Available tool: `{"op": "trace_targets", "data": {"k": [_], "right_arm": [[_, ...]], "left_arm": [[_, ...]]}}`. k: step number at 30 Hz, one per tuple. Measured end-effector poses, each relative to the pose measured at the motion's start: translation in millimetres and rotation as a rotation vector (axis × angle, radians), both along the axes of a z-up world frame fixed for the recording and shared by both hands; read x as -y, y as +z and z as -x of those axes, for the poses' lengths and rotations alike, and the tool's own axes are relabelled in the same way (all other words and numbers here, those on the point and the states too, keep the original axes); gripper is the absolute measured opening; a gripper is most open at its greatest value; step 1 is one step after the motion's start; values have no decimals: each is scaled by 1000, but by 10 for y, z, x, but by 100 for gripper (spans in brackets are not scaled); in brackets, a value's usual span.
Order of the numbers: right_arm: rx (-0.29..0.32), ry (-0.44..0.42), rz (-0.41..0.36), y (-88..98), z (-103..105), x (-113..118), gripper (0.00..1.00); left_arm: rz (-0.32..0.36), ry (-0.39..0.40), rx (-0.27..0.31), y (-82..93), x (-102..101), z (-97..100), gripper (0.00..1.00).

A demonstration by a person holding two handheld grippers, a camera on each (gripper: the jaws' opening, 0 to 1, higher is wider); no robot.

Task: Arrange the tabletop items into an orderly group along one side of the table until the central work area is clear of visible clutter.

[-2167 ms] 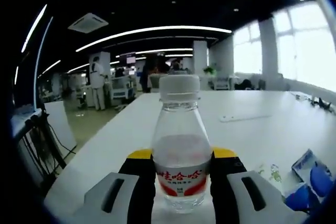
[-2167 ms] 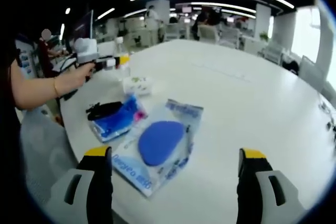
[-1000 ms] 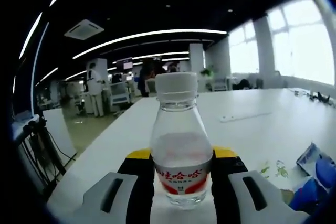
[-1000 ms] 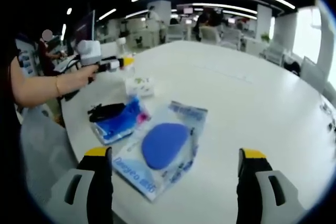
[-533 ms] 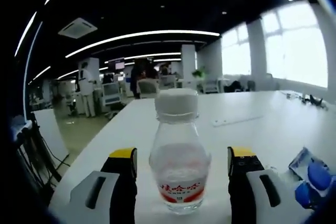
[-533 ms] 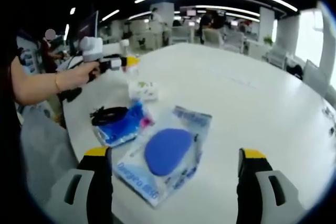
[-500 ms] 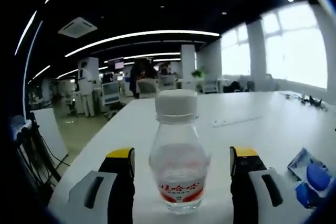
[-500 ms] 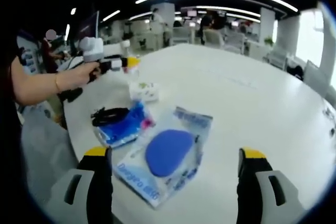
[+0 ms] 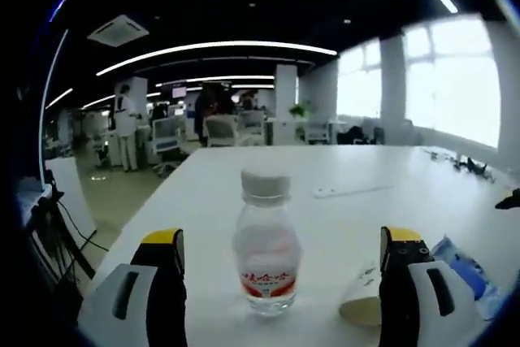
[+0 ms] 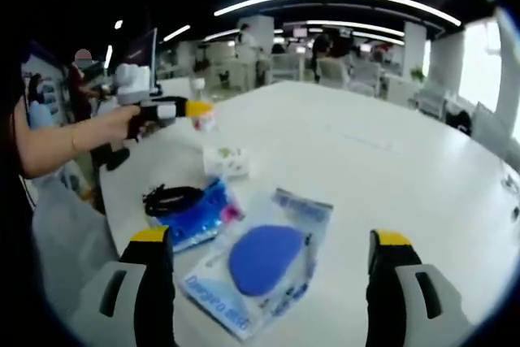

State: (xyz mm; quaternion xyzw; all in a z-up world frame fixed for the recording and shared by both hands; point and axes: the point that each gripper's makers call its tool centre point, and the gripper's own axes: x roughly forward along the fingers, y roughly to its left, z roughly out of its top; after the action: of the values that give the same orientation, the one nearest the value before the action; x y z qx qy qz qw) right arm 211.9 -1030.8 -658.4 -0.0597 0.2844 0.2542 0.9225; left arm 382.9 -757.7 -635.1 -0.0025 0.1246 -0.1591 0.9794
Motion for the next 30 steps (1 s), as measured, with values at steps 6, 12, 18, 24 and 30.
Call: {"op": "trace_targets", "data": {"k": [6, 12, 18, 24, 30], "right_arm": [[12, 12, 9, 29, -7, -35, 97], [22, 28, 23, 49, 20, -88, 97], [25, 45, 19, 54, 39, -184, 96], [41, 78, 16, 81, 4, -301, 93], [51, 90, 14, 107, -15, -343, 92]], "left_arm": [[-50, -57, -14, 17, 44, 176, 100], [-62, -121, -23, 52, 102, 380, 100], [-68, -148, -27, 74, 128, 520, 100], [-69, -159, -26, 90, 127, 592, 100], [-82, -183, -14, 109, 167, 638, 100]]}}
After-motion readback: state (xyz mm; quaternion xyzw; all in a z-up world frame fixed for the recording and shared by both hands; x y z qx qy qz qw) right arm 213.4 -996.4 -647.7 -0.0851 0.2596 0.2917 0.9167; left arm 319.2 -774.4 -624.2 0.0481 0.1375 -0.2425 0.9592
